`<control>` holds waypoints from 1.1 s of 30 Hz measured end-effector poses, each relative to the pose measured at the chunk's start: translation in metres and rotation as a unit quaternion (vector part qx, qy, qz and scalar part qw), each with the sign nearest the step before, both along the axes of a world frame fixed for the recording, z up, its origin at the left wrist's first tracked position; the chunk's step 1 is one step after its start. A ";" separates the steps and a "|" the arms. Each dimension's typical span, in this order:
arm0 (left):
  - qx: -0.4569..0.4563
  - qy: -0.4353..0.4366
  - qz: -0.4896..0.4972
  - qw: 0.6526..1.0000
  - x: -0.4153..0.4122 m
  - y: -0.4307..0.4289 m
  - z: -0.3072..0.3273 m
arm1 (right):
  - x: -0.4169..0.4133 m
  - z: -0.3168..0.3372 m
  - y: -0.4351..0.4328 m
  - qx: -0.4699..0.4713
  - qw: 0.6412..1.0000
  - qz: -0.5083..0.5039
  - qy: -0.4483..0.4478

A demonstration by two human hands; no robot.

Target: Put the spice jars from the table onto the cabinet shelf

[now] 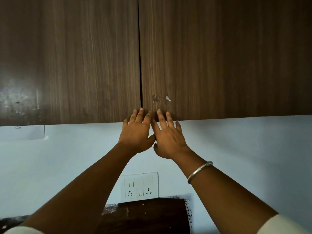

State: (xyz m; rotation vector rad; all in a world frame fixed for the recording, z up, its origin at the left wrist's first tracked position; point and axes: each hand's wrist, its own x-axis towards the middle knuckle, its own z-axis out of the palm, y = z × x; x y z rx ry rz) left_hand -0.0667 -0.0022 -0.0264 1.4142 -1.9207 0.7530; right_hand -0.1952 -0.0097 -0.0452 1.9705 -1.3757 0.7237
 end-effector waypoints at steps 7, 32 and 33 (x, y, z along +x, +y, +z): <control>0.053 -0.063 0.053 0.995 0.013 -0.011 0.007 | 0.022 0.000 -0.020 -0.002 1.000 0.009 -0.030; 0.204 -0.178 0.142 0.952 0.011 0.016 0.005 | -0.028 0.028 0.002 0.218 0.974 0.039 0.050; 0.208 -0.182 0.145 0.950 0.014 0.021 0.005 | -0.033 0.026 0.004 0.237 0.970 0.034 0.043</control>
